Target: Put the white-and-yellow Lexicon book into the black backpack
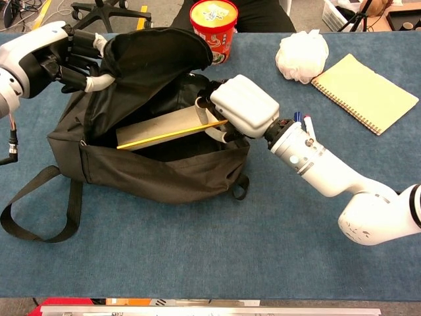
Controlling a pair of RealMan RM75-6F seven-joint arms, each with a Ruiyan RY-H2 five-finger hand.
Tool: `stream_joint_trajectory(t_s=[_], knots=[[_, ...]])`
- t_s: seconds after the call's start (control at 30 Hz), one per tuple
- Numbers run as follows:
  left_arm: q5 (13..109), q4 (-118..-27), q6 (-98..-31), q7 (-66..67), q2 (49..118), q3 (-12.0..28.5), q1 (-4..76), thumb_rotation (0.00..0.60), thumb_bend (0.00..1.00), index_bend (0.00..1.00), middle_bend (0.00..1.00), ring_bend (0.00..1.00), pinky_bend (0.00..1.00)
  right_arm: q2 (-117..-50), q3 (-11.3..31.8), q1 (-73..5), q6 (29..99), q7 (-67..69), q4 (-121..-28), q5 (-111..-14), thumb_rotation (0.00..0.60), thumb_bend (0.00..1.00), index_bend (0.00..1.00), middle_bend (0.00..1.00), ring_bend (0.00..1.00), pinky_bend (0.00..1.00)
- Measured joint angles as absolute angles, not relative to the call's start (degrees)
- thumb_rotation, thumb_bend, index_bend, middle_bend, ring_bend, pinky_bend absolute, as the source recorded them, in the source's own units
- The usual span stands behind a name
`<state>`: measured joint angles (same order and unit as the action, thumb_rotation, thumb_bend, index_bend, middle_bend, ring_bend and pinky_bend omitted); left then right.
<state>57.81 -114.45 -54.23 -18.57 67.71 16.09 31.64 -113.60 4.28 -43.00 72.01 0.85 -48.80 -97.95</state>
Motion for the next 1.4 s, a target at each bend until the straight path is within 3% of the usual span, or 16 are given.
stream_joint_trajectory(t_s=[0.13,0.3,0.43,0.73,0.93,1.13,1.4], knots=[[57.6,-114.3,-54.2,-18.6,67.5,16.0,31.6,0.600,0.38,0.62,0.67,0.70,0.91,-112.6,4.4,-43.0,69.3,-1.5,-51.4,-96.3,0.600,0.45,0.41,0.37,0.26,0.38],[57.5,-114.1,-54.0,-18.8,67.3,16.0,31.6,0.600,0.38,0.62,0.67,0.70,0.91,-109.9,4.3,-42.7,67.0,-4.8,-56.6,-94.9,0.600,0.42,0.10,0.22,0.12,0.27],[57.4,-114.0,-53.7,-18.7,67.1,15.9,31.7,0.600,0.38,0.61,0.66,0.70,0.91,-106.1,4.2,-42.3,65.2,-7.9,-62.9,-93.4,0.600,0.39,0.02,0.16,0.05,0.22],[56.7,-113.9,-52.9,-18.2,66.6,15.6,32.1,0.600,0.38,0.59,0.64,0.70,0.90,-95.7,3.4,-40.6,63.4,-13.1,-77.4,-91.5,0.600,0.39,0.00,0.14,0.04,0.20],[57.2,-114.3,-51.3,-18.2,65.2,15.0,32.1,0.600,0.38,0.55,0.61,0.64,0.85,-88.4,1.1,-38.3,66.9,-12.8,-83.7,-94.4,0.600,0.39,0.03,0.19,0.04,0.20],[60.9,-114.8,-47.0,-18.1,63.0,13.1,32.5,0.600,0.38,0.43,0.48,0.48,0.68,-79.4,-1.0,-34.9,73.3,-11.1,-88.6,-98.0,0.600,0.39,0.08,0.24,0.07,0.21],[65.5,-115.0,-41.5,-14.8,60.9,10.0,34.6,0.600,0.35,0.18,0.25,0.22,0.33,-69.8,-1.7,-30.1,79.1,-9.9,-92.4,-98.6,0.600,0.40,0.09,0.24,0.07,0.21]])
